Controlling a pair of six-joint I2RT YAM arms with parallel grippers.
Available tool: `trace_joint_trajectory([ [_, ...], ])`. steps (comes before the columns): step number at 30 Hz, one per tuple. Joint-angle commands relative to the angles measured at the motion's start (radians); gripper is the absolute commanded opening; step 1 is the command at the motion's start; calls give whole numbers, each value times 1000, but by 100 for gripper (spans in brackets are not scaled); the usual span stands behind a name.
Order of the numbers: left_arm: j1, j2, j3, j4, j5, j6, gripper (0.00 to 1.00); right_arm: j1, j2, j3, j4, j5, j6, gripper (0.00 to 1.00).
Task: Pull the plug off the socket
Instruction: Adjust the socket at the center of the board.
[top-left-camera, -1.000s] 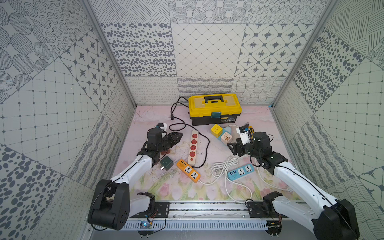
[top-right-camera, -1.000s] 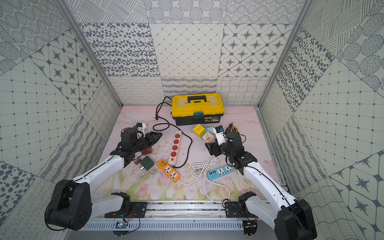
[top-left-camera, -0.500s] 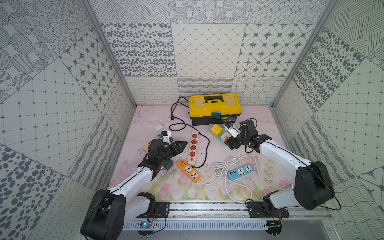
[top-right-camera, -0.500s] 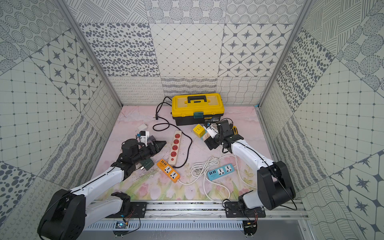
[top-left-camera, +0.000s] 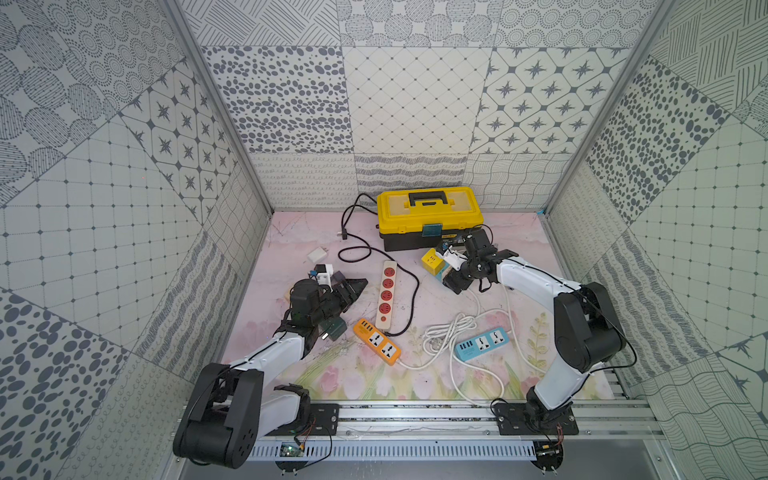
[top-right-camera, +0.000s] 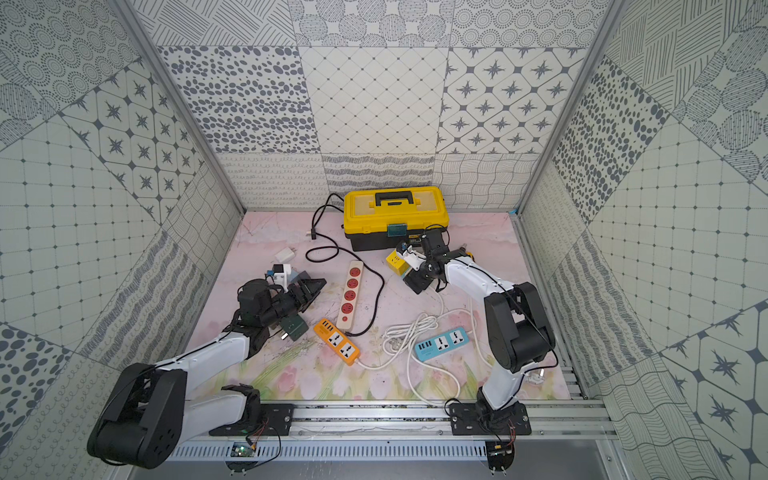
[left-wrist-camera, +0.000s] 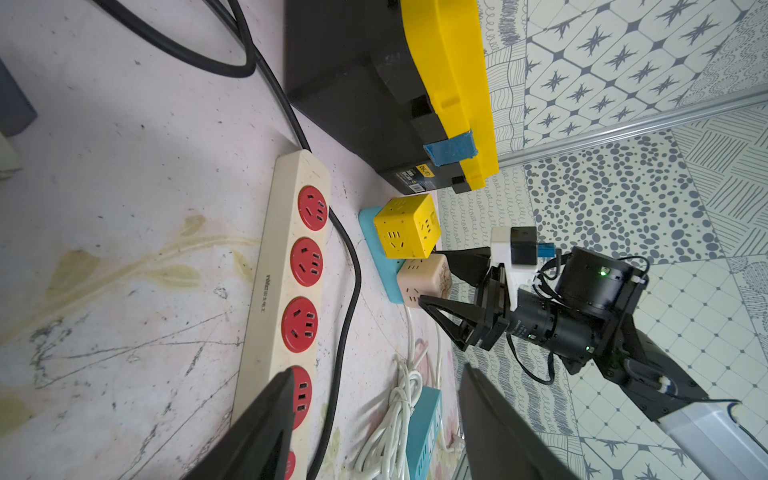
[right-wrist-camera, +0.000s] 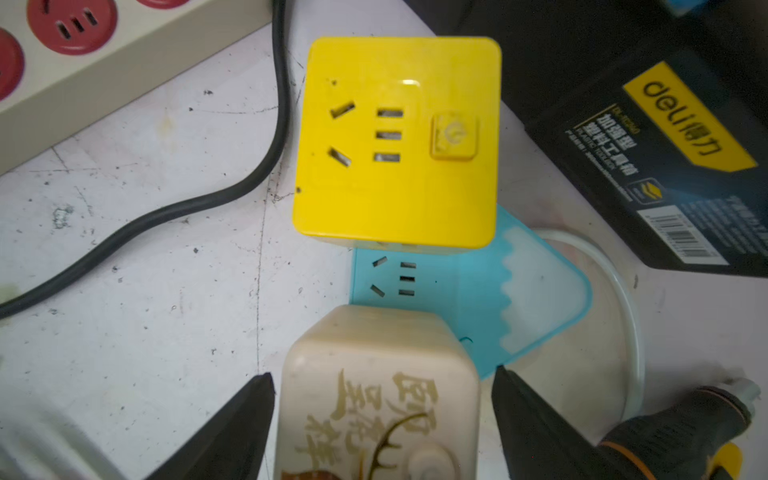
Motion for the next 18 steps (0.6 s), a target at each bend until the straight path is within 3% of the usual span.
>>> trace_joint_trajectory([
  [1, 8, 7, 8, 96, 61, -45, 67, 12, 21, 20, 5, 6, -33, 83],
  [7, 7, 5, 16, 91, 69, -61, 66, 41, 31, 19, 26, 17, -35, 73],
  [13, 9, 20, 47, 97, 112, -137, 65, 54, 10, 12, 32, 0, 7, 46],
  [18, -4, 43, 61, 132, 134, -235, 64, 83, -56, -19, 45, -16, 124, 39],
])
